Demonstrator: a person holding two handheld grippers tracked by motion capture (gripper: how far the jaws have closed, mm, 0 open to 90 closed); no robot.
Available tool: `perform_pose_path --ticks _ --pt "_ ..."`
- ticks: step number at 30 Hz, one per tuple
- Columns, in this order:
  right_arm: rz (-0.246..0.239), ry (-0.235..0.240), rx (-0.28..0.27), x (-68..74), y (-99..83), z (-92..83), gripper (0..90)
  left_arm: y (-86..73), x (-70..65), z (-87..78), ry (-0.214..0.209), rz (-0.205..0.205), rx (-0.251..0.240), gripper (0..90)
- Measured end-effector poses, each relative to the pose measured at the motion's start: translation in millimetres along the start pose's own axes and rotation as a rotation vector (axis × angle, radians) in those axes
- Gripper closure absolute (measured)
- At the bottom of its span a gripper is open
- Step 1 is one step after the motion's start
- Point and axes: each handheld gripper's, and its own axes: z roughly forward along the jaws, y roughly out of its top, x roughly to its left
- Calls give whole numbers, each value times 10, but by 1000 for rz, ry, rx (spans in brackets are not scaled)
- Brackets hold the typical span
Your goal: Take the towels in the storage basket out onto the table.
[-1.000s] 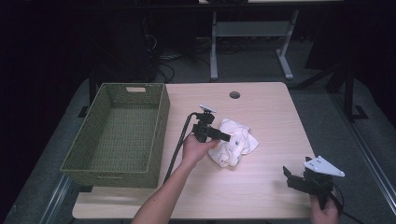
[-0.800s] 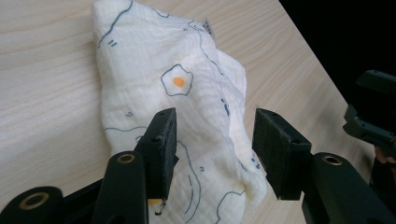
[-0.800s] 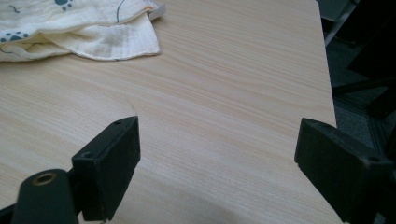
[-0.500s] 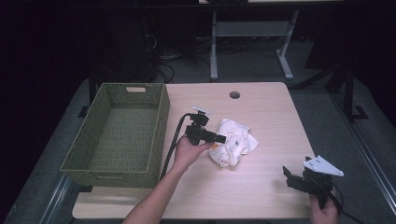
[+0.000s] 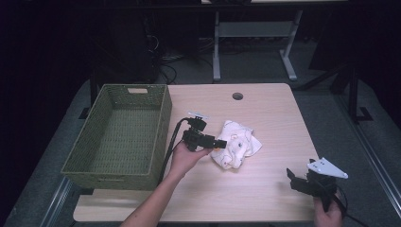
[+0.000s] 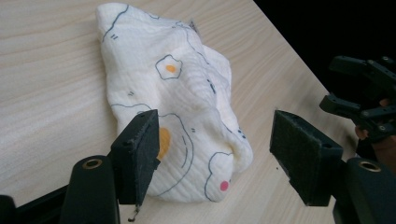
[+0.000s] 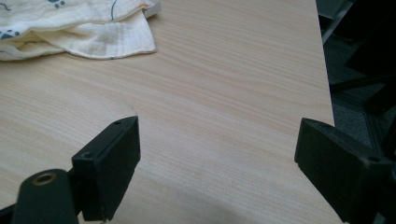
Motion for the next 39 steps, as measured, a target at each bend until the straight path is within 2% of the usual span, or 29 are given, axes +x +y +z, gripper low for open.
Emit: perform_pose_path --ticks 8,11,12,18,39 --pt "1 -4 3 -7 -7 5 139 -91 -37 -104 -14 32 -12 296" --pt "2 -4 5 -8 -8 7 139 -116 -49 -131 -13 33 -16 296" --pt "2 -4 6 -7 -9 8 139 -147 -48 -156 -26 35 -19 295" --pt "1 -5 9 -6 -9 10 139 -245 -48 -217 -42 45 -16 293" --pt "3 -13 14 -2 -17 22 139 -576 -156 -401 -70 96 -27 279"
